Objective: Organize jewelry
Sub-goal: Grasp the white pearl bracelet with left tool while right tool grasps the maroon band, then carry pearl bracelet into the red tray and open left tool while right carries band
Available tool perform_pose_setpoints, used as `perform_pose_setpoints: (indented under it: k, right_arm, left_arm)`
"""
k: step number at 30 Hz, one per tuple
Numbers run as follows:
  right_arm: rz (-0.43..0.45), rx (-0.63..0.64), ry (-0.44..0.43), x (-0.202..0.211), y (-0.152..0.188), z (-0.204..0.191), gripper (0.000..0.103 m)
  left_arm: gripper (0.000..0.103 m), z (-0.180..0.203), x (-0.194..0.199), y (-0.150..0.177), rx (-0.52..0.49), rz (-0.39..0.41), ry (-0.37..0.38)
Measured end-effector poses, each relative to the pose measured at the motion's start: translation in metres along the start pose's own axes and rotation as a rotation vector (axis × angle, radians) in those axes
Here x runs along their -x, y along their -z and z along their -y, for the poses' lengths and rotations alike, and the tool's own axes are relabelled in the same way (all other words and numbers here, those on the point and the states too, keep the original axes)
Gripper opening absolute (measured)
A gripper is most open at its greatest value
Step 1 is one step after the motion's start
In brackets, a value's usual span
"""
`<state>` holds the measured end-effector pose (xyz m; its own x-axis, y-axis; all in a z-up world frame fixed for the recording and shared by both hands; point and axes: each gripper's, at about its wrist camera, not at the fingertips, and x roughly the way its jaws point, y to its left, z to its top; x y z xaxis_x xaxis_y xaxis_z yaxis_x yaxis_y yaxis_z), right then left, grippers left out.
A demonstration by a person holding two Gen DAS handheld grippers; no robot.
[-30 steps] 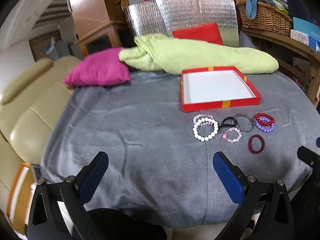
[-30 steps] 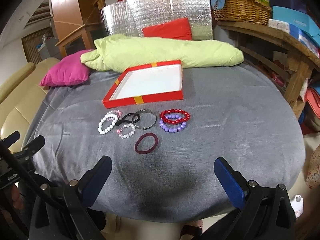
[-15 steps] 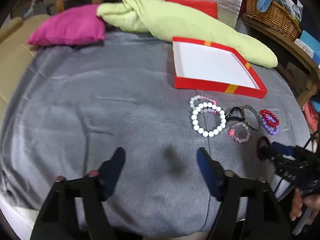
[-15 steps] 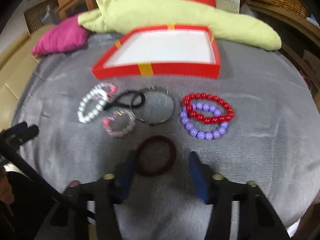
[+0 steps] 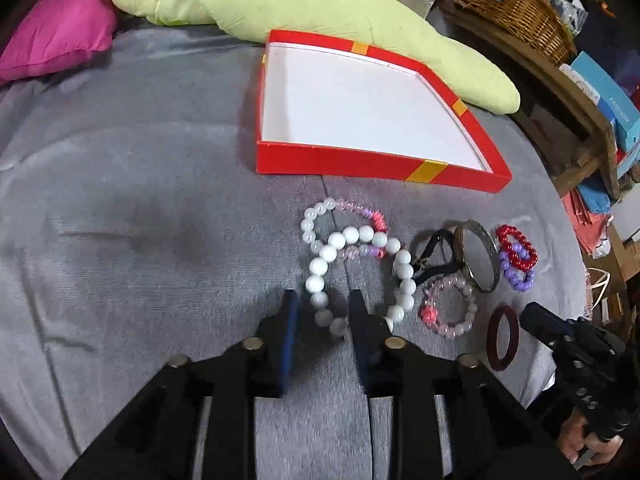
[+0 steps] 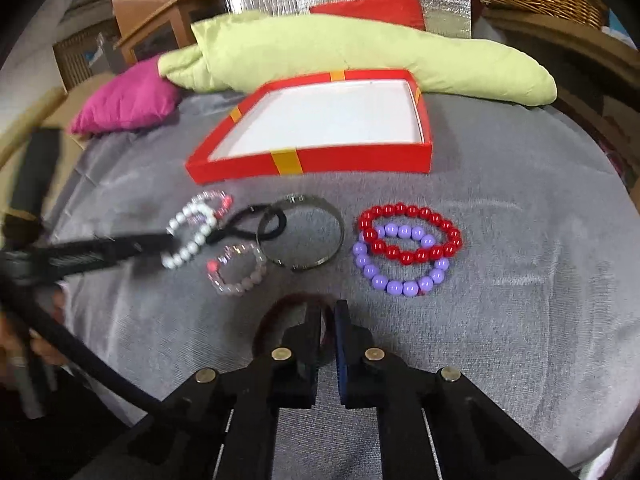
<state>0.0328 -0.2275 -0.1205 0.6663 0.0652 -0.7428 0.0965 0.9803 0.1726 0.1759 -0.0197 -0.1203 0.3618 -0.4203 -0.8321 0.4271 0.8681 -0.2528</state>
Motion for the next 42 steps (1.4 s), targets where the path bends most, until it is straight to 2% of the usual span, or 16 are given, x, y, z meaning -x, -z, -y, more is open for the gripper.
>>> perform_pose_setpoints:
  k: [3,7,10,11,12,14,16,17,18,20,22,23,28,34,38,42]
  right_arm:
    - [0.029,-0.049,-0.055,0.008,-0.003,0.006,0.007]
    - [0.019,-0.094,-0.076,0.010,-0.008,0.012,0.007]
    - [-0.014,-0.133,-0.091,0.009,-0.008,0.020,0.011]
    - [-0.029,-0.131,-0.085,0.007,-0.007,0.021,0.026]
    - [-0.042,-0.123,-0.072,0.004,-0.006,0.021,0.049]
    - [-0.043,-0.100,-0.052,0.003,-0.002,0.019,0.071]
    - [-0.020,-0.062,-0.062,0.005,0.000,0.013,0.069]
    - [-0.018,-0.024,-0.054,0.004,0.000,0.005,0.058]
    - [-0.032,0.001,-0.041,-0.001,0.001,0.001,0.043]
    - [-0.097,0.037,-0.026,-0.016,0.006,-0.007,0.029]
    - [-0.085,0.079,0.024,-0.021,0.010,-0.014,0.022]
    - [-0.080,0.104,0.034,-0.019,0.009,-0.018,0.007]
    - [0.010,0.056,-0.008,-0.001,-0.002,-0.011,0.005]
    - [0.127,0.008,-0.098,0.025,-0.035,-0.007,0.005]
    - [0.182,-0.028,-0.092,0.017,-0.076,0.000,0.005]
    - [0.173,-0.100,-0.076,-0.007,-0.107,0.015,0.005]
  left_arm:
    - [0.010,0.006,-0.005,-0.002,-0.044,-0.001,0.006]
    - [0.010,0.014,-0.005,0.001,-0.078,0.013,-0.008]
    - [0.010,0.015,0.000,0.006,-0.084,0.024,-0.003]
    - [0.010,0.015,0.003,0.007,-0.092,0.031,0.001]
    - [0.010,0.015,0.006,0.008,-0.106,0.040,-0.002]
    - [0.010,0.019,0.012,0.011,-0.139,0.059,-0.021]
    - [0.010,0.021,0.019,0.014,-0.145,0.072,-0.018]
    - [0.010,0.022,0.022,0.015,-0.147,0.078,-0.014]
    - [0.010,0.023,0.024,0.016,-0.154,0.087,-0.012]
    - [0.010,0.023,0.029,0.017,-0.167,0.101,-0.009]
    - [0.010,0.022,0.035,0.020,-0.176,0.111,0.001]
    - [0.010,0.022,0.037,0.021,-0.177,0.114,0.003]
    - [0.010,0.018,0.046,0.018,-0.159,0.155,0.018]
    - [0.010,0.023,0.063,0.005,-0.169,0.262,0.045]
    - [0.010,0.028,0.074,-0.011,-0.176,0.361,0.071]
    - [0.010,0.035,0.075,-0.036,-0.176,0.442,0.104]
